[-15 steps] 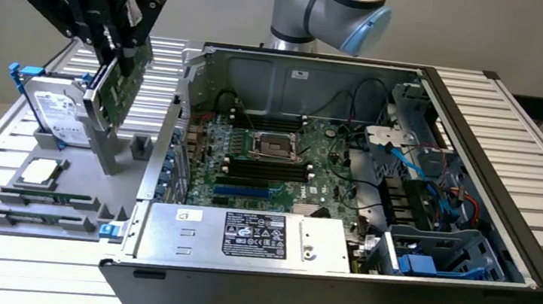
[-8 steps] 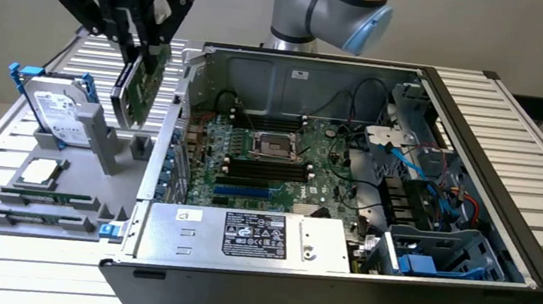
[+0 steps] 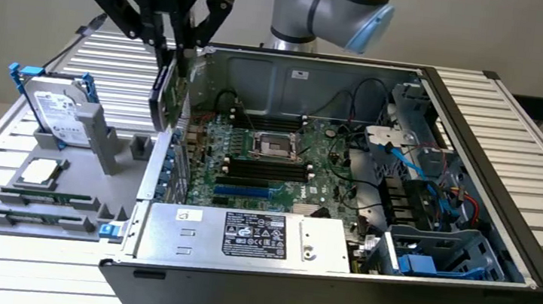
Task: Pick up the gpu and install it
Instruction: 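Pick up the gpu and move the gpu toward the slot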
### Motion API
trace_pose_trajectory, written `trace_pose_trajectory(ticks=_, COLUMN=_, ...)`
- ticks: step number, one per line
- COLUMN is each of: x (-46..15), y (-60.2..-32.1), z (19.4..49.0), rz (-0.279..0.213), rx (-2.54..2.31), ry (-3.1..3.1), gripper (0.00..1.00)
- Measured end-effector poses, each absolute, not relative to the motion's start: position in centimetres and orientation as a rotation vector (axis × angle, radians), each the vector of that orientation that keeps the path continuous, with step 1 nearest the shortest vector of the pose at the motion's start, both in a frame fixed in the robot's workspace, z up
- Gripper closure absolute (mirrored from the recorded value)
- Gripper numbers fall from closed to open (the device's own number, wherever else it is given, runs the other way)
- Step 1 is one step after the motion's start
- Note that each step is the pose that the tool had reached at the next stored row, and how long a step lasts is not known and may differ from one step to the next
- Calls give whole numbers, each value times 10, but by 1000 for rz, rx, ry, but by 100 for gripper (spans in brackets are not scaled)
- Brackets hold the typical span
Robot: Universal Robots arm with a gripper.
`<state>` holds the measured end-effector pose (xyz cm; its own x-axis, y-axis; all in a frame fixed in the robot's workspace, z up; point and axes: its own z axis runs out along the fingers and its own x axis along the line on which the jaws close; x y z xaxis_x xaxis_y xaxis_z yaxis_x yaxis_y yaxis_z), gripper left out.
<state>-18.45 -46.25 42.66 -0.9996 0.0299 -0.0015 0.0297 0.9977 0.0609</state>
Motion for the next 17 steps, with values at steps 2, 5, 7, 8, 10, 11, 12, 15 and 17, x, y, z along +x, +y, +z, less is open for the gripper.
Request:
trace_pose_trajectory(ticks=2, x=-175, y=-462, z=427, rz=96, rx=44, ry=3138, gripper=73)
trace_pose_trajectory(ticks=5, x=-162, y=-462, z=427, rz=96, rx=40, ry=3139, gripper=73)
trace_pose_trajectory(ticks=7, x=-153, y=-462, z=427, rz=95, rx=38, ry=3139, gripper=73)
trace_pose_trajectory(ticks=8, x=-148, y=-462, z=427, rz=95, rx=37, ry=3139, gripper=73)
trace_pose_trajectory(ticks=10, x=-139, y=-462, z=426, rz=96, rx=36, ry=3139, gripper=73)
trace_pose_trajectory(ticks=11, x=-134, y=-462, z=426, rz=95, rx=36, ry=3139, gripper=73)
trace_pose_trajectory(ticks=12, x=-130, y=-462, z=425, rz=96, rx=35, ry=3139, gripper=73)
trace_pose_trajectory(ticks=15, x=-116, y=-461, z=422, rz=95, rx=35, ry=3139, gripper=73)
trace_pose_trajectory(ticks=17, x=-107, y=-459, z=419, rz=95, rx=35, ry=3139, gripper=73)
